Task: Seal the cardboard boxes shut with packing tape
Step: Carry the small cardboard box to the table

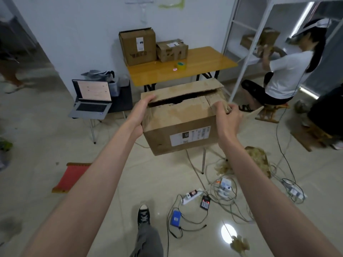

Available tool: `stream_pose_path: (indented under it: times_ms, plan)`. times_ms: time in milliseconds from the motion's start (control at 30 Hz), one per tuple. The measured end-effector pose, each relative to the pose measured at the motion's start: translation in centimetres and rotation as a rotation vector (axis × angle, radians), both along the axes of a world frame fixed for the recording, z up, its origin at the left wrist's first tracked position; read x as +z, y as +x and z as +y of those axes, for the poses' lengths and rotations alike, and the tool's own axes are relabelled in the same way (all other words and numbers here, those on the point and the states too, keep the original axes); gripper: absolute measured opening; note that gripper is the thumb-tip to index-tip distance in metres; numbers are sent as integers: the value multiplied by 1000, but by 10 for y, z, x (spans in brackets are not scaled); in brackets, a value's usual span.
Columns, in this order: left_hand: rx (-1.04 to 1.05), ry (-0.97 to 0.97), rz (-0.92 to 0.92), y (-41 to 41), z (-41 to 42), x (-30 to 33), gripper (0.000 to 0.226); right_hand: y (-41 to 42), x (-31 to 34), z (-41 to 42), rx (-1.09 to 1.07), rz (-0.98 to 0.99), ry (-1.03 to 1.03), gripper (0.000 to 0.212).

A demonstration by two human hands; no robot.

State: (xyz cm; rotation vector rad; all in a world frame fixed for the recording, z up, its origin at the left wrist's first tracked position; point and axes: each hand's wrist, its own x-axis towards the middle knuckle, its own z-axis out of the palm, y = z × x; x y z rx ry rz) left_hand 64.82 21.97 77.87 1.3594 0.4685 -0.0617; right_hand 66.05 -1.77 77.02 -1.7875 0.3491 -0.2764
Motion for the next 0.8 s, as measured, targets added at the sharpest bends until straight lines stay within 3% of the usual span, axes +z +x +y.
stream_pose_path:
  times_ms: [67,133,200,433,567,800]
  plan:
    - [19,-2,6,44,36,-6,52,39,-3,36,-6,-5,13,33]
    - [25,19,32,88,74,-6,89,79,-5,72,-24,-10,35,33]
    - [8,35,48,130,109,-4,103,115,-3,104,-38,0,50,32]
    - [-72,-5,10,253,166,15,78,215,12,160,-113,-19,80,33]
    - [-73,-18,56,312,182,8,101,261,17,175,-127,-26,70,33]
    - [-27,-21,70,412,208,-13,113,362,-2,199,-115,-56,146,21]
